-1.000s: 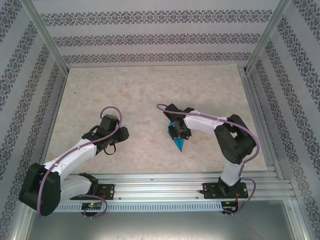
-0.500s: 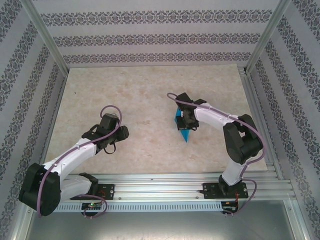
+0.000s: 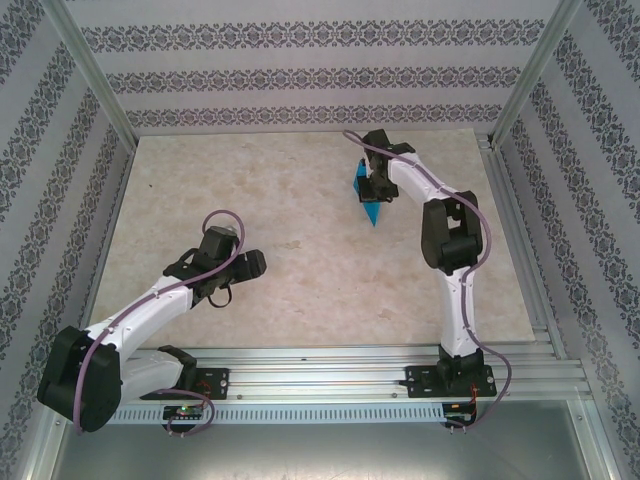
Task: Fold a paper plane with a square sheet of paper (fold left side to right side)
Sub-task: Move the paper plane to the top-center of the table.
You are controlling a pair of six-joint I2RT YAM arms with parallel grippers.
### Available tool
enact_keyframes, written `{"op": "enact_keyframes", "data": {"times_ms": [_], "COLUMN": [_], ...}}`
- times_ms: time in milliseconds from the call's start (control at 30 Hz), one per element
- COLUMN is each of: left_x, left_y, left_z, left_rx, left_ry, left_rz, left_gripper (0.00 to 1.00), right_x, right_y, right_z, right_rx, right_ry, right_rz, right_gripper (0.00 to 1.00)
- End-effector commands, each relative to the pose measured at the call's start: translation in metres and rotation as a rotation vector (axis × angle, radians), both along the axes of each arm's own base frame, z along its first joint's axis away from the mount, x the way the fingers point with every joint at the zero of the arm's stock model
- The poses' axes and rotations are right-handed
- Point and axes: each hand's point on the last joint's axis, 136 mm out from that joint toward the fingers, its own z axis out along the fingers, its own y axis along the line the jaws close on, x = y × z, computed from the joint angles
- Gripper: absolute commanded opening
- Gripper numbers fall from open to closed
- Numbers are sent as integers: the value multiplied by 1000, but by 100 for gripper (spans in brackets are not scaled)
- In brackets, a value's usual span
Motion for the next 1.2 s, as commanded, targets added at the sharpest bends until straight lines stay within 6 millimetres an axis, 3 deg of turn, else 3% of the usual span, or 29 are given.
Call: {"op": "enact_keyframes", "data": {"times_ms": [0, 100, 367, 633, 933, 1167], "left_x": [8, 7, 6, 7, 7, 7], "left_y": [2, 5, 8, 5, 4, 5], "left_z": [16, 17, 15, 18, 20, 21], "left_rx": [-2, 12, 35, 30, 27, 33], "left_ry": [-46, -45, -28, -26, -30, -34], "left_rz": [3, 7, 9, -2, -8, -10], "left_gripper": [91, 100, 100, 100, 100, 100], "right_x": [7, 19, 31, 27, 24, 8], "right_y": [-8, -11, -17, -20, -16, -16], "right_z": [-7, -14, -26, -29, 20, 63], "right_rx": [-12, -10, 4, -12, -8, -35], "right_ry": [51, 65, 92, 120, 47, -2], "right_rz": [13, 9, 1, 21, 29, 32], "right_gripper": [3, 3, 6, 14, 21, 27]}}
